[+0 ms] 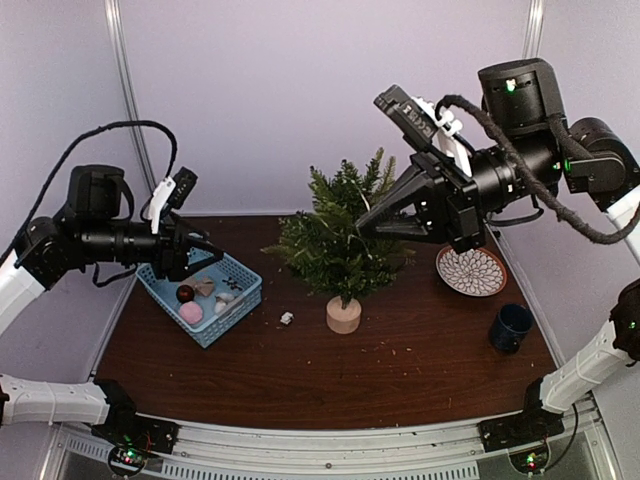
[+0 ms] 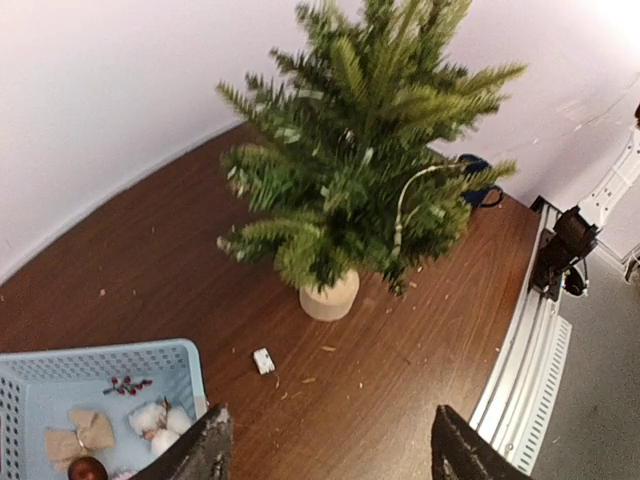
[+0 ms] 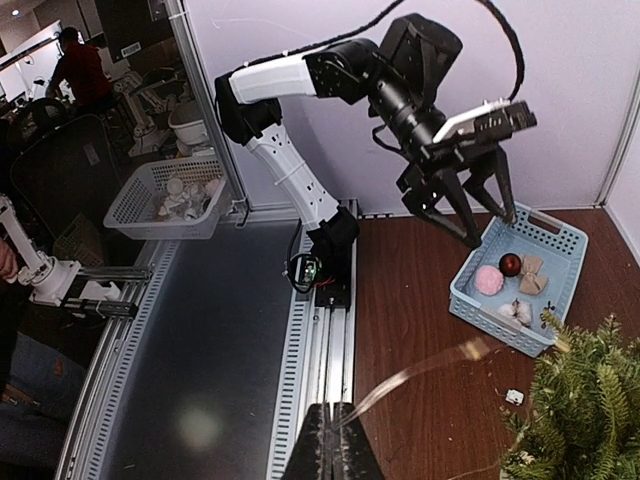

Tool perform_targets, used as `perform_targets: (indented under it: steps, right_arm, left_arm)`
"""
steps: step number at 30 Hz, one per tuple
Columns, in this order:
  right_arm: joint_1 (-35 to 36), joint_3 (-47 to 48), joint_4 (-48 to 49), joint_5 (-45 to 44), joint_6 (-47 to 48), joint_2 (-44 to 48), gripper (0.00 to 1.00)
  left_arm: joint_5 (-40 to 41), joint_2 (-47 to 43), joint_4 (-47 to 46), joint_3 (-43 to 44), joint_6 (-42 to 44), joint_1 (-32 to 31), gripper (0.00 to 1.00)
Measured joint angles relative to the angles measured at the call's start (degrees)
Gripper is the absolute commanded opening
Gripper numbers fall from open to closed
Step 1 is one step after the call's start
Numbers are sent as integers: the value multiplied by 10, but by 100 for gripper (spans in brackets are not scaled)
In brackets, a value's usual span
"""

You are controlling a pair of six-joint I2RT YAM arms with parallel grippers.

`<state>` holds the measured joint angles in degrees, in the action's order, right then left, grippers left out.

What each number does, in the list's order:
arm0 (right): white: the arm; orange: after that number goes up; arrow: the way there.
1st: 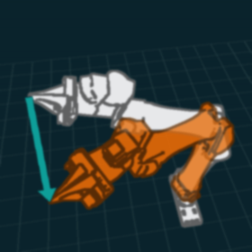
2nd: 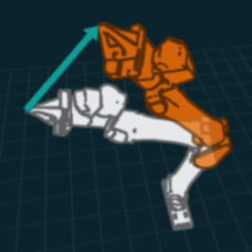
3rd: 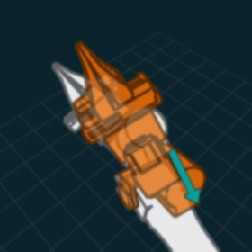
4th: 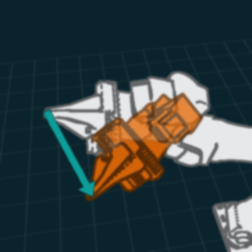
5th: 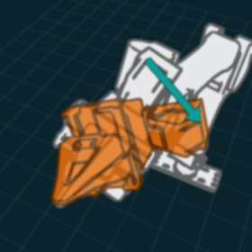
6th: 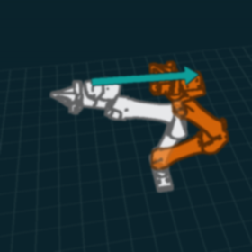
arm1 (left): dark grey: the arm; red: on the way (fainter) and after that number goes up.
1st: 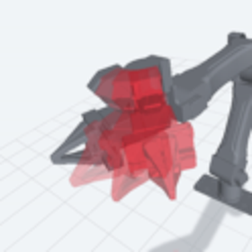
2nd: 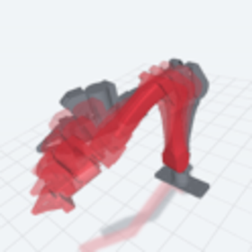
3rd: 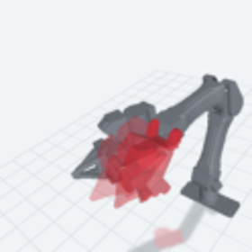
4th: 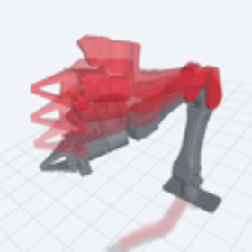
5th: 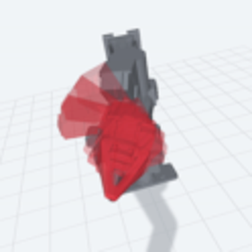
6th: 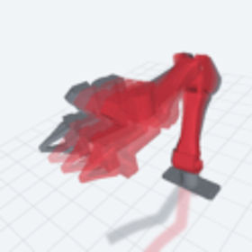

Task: Decorate the small christmas tree

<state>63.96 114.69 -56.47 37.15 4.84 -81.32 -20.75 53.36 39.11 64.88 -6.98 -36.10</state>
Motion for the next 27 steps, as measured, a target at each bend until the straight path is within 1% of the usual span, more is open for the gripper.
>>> perform_targets:
  steps: [5, 8, 11, 13, 16, 20, 23, 27]
  right_arm:
    - [0, 0, -14, 5, 8, -11, 0]
    - [0, 0, -23, 9, 13, -17, 0]
    - [0, 0, -32, 15, 13, -21, 0]
    - [0, 0, -38, 19, 13, -24, 0]
    - [0, 0, -45, 25, 11, -29, 0]
    - [0, -11, -55, 44, 3, -33, 0]
    - [0, -42, -53, 59, -10, -29, 0]
    - [-1, -85, -47, 72, -29, -16, 0]
  left_arm:
    - [-16, 43, 16, 111, 19, -30, 67]
    - [-20, 82, 18, 170, 38, -72, 66]
    - [-8, 128, 27, 231, 71, -134, 67]
    - [14, 165, 39, 278, 105, -187, 67]
    - [42, 210, 56, 336, 151, -250, 69]
    - [87, 249, 64, 378, 207, -312, 70]
    - [115, 266, 73, 392, 242, -349, 65]
    - [134, 291, 86, 403, 278, -389, 50]
